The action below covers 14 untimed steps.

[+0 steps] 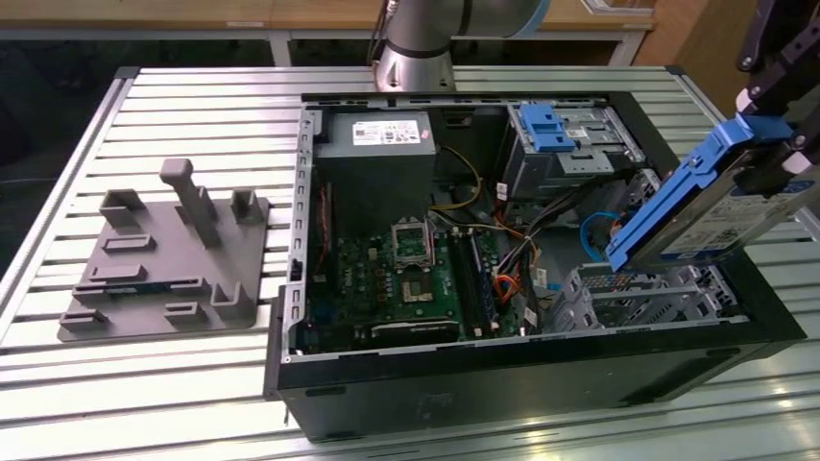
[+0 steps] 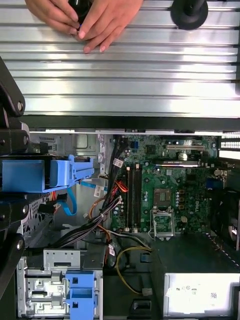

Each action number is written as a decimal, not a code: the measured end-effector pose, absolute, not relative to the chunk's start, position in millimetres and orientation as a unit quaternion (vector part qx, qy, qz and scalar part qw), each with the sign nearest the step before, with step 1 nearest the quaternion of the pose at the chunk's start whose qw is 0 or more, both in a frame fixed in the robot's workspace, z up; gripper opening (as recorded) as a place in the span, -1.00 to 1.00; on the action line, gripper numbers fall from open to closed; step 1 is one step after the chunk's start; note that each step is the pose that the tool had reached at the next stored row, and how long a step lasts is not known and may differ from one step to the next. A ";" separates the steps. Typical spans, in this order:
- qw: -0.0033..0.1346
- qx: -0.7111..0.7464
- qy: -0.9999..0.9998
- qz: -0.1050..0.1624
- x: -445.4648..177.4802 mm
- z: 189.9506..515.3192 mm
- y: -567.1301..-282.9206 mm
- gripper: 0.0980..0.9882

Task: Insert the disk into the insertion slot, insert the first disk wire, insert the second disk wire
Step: 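Insert the disk into the insertion slot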

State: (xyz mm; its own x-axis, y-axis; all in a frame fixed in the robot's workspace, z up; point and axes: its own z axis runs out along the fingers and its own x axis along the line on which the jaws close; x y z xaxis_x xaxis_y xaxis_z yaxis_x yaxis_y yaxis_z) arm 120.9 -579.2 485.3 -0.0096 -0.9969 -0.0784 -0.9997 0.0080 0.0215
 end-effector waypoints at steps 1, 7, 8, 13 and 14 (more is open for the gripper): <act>0.020 -0.703 0.710 0.035 120.9 485.3 -578.9 -0.41; 0.020 -0.703 0.710 0.035 119.7 484.3 -573.3 -0.41; 0.020 -0.703 0.710 0.035 119.4 484.0 -572.4 -0.41; 0.020 -0.703 0.710 0.035 118.6 482.0 -569.6 -0.41; 0.020 -0.703 0.710 0.035 118.5 481.3 -569.5 -0.41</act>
State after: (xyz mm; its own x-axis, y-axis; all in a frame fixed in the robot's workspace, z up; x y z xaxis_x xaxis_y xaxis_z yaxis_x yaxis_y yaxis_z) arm 118.5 -569.5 481.3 -0.0096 -0.9969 -0.0785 -0.9997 0.0079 0.0217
